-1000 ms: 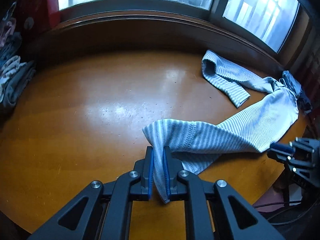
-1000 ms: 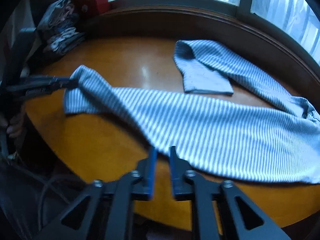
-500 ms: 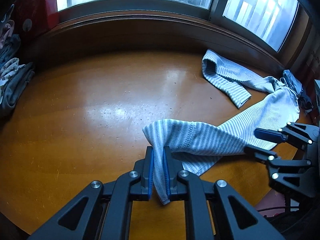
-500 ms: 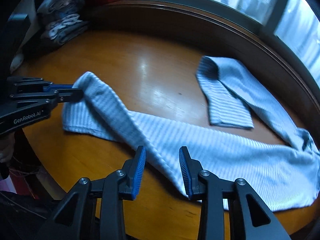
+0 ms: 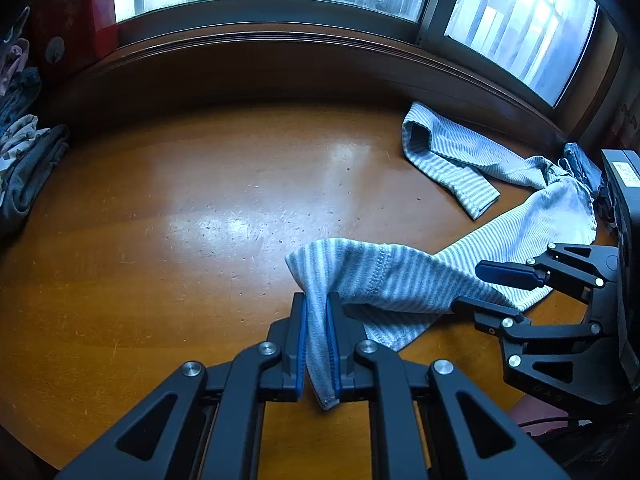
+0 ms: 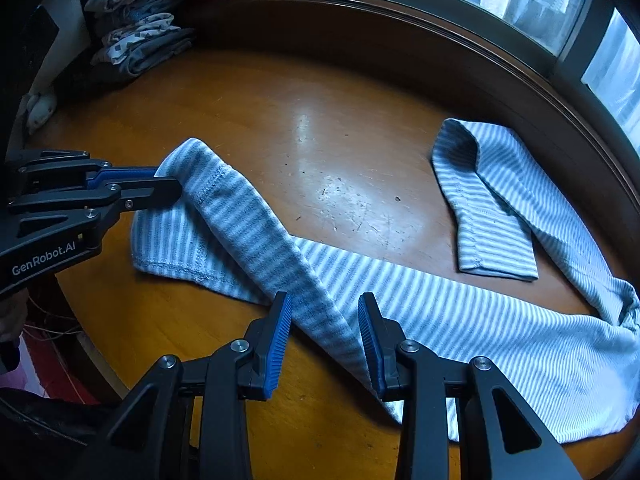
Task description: Fold clothes
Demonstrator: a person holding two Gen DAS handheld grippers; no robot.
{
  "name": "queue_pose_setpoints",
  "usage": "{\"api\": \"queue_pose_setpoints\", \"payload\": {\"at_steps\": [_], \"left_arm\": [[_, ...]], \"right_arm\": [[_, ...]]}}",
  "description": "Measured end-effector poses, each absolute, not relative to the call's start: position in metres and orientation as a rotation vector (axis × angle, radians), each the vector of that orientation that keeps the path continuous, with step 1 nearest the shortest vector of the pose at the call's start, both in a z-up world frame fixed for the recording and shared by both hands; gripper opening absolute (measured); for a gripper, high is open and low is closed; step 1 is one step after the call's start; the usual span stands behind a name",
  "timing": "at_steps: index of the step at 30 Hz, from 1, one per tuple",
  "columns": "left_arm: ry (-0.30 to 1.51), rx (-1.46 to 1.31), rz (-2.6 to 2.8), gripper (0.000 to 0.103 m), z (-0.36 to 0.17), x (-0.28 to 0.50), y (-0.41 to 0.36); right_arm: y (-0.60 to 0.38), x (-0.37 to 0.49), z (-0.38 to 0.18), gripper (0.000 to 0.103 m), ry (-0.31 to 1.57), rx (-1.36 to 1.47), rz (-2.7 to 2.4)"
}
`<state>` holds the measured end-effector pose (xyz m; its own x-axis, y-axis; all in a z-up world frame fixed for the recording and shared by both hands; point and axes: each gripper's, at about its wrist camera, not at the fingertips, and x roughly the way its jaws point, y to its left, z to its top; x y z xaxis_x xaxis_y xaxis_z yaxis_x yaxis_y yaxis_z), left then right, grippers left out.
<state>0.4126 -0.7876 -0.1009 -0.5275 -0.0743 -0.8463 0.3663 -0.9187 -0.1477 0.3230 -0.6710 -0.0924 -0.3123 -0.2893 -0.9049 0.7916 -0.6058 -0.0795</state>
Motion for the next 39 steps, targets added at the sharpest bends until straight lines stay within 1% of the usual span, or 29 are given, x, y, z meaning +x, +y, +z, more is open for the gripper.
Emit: {"api": "queue_pose_setpoints", "payload": {"at_steps": [12,13,14,15,19,22,24,26,28,33,34,37,38,39], "left_arm": [[0.448,1.357,-2.522,0.009,-0.096,0.411,-0.785],[0.448,1.355,-2.524,0.009,-0.094,0.411,-0.785],[0.452,1.351,-2.525,0.009,-0.093,0.413,-0.785],[0.462,1.345,-2.526,0.009,-0.091,0.414,-0.787],[0.502,1.296,-2.542,0.012,-0.078,0.423,-0.791],[0.456,1.224,-2.549,0.014,-0.061,0.429,-0.793],[0.425,1.183,-2.525,0.021,-0.051,0.436,-0.798],[0.435,1.157,-2.5,0.024,-0.047,0.443,-0.805],[0.456,1.143,-2.468,0.024,-0.047,0.45,-0.815],[0.475,1.145,-2.41,0.024,-0.051,0.45,-0.824],[0.48,1.146,-2.416,0.024,-0.051,0.448,-0.823],[0.469,1.16,-2.454,0.024,-0.05,0.441,-0.812],[0.46,1.175,-2.469,0.024,-0.051,0.436,-0.806],[0.452,1.195,-2.483,0.024,-0.053,0.431,-0.8]], "right_arm": [[-0.697,0.311,-0.093,0.036,0.656,1.182,-1.878],[-0.7,0.31,-0.094,0.033,0.64,1.184,-1.85],[-0.702,0.308,-0.094,0.013,0.622,1.181,-1.83],[-0.703,0.308,-0.093,0.006,0.607,1.174,-1.824],[-0.697,0.297,-0.065,0.005,0.525,1.096,-1.901],[-0.688,0.288,-0.027,0.005,0.435,0.998,-1.991],[-0.681,0.295,-0.001,0.005,0.404,0.906,-2.023],[-0.678,0.304,0.006,0.005,0.401,0.899,-1.961],[-0.684,0.323,-0.014,0.005,0.461,0.958,-1.845],[-0.708,0.363,-0.091,0.009,0.736,1.104,-1.616],[-0.711,0.367,-0.098,0.009,0.767,1.119,-1.594],[-0.703,0.364,-0.087,0.012,0.772,1.066,-1.665],[-0.7,0.363,-0.083,0.019,0.773,1.048,-1.688],[-0.688,0.354,-0.075,0.029,0.721,1.051,-1.742]]}}
